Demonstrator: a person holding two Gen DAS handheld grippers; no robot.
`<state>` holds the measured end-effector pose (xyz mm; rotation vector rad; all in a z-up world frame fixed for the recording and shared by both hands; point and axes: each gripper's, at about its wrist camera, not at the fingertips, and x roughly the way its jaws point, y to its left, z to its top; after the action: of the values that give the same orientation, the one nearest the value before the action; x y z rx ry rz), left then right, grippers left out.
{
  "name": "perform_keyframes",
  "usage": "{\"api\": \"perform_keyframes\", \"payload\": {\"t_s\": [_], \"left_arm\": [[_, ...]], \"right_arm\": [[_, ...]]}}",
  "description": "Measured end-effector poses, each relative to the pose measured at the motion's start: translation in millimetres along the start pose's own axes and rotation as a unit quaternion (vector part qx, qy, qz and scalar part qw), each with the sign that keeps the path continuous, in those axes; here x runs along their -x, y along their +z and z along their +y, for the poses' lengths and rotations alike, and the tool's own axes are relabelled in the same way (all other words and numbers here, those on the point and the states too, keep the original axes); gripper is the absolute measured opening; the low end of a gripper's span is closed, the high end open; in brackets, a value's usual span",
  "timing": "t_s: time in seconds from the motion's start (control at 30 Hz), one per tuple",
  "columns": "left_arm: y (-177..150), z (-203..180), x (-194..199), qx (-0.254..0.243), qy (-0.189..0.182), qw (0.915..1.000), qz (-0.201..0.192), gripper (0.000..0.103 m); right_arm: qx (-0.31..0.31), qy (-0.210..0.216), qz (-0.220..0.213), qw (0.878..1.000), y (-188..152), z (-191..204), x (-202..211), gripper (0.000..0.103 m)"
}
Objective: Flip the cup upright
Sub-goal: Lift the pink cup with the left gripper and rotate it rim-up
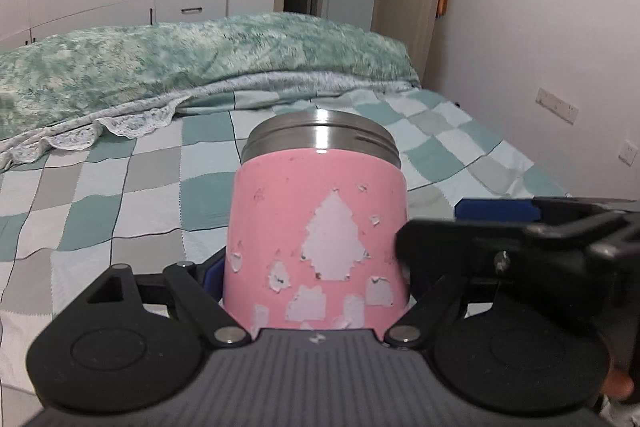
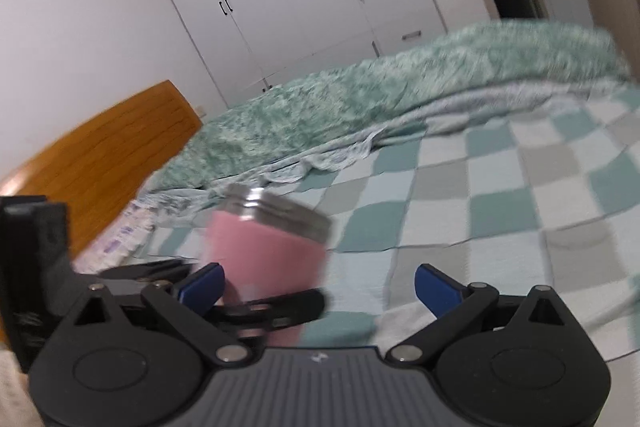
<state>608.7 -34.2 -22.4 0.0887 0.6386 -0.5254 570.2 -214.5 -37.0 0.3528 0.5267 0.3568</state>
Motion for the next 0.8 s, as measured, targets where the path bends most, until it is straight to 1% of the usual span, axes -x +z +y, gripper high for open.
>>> {"api": "perform_keyframes", "payload": {"t_s": [0.07,0.13,0.23,0.33,0.4,0.43,0.5,0.53,0.6,0.73,0.8], "left_arm": [[-3.4,-2.5,10.9,0.011,0.003,0.9999,-0.013,0.084],[-7.3,-8.5,22.7,0.023,0.015,0.9992,-0.030,0.084],[-16.8,-20.3,44.4,0.048,0.022,0.9970,-0.057,0.084],[-27.0,-31.9,68.3,0.079,0.025,0.9929,-0.085,0.084],[-34.5,-37.9,81.5,0.103,0.024,0.9894,-0.100,0.084],[-38.5,-42.1,87.0,0.108,0.030,0.9882,-0.104,0.084],[-43.4,-49.0,93.5,0.098,0.048,0.9878,-0.111,0.084],[-45.7,-51.0,95.9,0.098,0.054,0.9873,-0.113,0.084],[-50.4,-50.7,98.4,0.109,0.063,0.9857,-0.112,0.084],[-67.0,-51.9,103.4,0.121,0.105,0.9769,-0.141,0.084],[-74.3,-51.8,105.2,0.129,0.108,0.9745,-0.148,0.084]], "right_arm": [[0.008,0.003,-0.003,1.000,1.0,-0.3,9.1,0.103],[0.022,0.005,-0.002,1.000,3.4,3.1,18.8,0.103],[0.046,0.019,-0.010,0.999,5.1,7.5,37.3,0.103],[0.038,0.048,-0.010,0.998,5.0,8.7,56.5,0.103],[0.018,0.086,-0.017,0.996,0.2,6.7,64.3,0.103],[0.007,0.114,-0.019,0.993,-4.5,5.0,65.2,0.103],[-0.016,0.159,-0.025,0.987,-12.1,0.5,61.0,0.103],[-0.026,0.170,-0.025,0.985,-14.3,-0.3,58.9,0.103],[-0.031,0.176,-0.027,0.984,-15.6,3.5,54.1,0.103],[-0.024,0.199,-0.020,0.979,-19.1,11.7,39.2,0.103],[-0.005,0.202,-0.025,0.979,-21.3,16.1,39.9,0.103]]}}
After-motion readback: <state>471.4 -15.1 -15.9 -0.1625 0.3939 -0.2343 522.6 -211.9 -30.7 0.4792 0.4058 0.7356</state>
